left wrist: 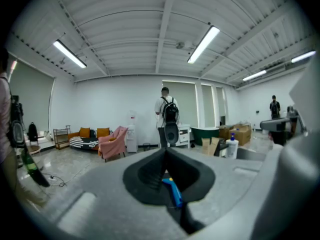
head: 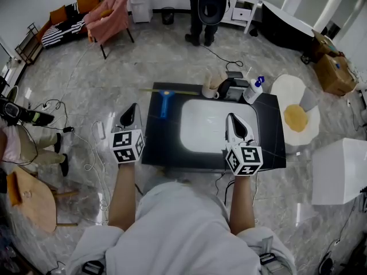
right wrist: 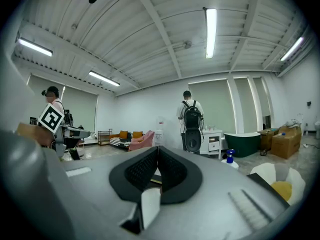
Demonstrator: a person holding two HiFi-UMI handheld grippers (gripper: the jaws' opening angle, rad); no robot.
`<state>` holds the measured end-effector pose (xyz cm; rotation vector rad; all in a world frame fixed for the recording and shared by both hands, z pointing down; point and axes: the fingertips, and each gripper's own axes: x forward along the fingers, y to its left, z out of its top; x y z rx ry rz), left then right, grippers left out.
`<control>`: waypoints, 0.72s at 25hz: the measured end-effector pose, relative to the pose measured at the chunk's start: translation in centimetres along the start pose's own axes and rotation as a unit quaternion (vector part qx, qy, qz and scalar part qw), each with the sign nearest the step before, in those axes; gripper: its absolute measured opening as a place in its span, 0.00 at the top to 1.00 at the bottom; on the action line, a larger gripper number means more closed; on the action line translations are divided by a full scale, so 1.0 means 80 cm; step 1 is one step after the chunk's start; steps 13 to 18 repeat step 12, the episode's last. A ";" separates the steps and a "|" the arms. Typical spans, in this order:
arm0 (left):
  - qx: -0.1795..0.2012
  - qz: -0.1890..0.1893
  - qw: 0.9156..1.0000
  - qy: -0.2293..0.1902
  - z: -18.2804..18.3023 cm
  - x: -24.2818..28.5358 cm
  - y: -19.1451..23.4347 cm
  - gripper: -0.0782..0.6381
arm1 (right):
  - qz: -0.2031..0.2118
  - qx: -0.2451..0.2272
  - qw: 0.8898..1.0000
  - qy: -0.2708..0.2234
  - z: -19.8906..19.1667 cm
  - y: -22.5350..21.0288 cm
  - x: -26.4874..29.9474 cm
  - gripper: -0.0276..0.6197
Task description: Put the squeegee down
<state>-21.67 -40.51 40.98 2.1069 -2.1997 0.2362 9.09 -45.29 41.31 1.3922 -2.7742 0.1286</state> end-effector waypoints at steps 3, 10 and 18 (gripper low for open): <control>0.000 0.000 1.000 -0.002 0.001 -0.003 0.003 0.89 | -0.001 -0.002 1.000 0.001 0.000 0.001 0.000 0.95; 0.003 0.000 1.000 -0.011 0.005 -0.007 0.008 0.89 | 0.002 -0.009 1.000 -0.001 0.004 0.005 0.002 0.95; 0.003 -0.001 1.000 -0.011 0.005 -0.009 0.008 0.89 | 0.003 -0.010 1.000 -0.002 0.005 0.006 0.002 0.95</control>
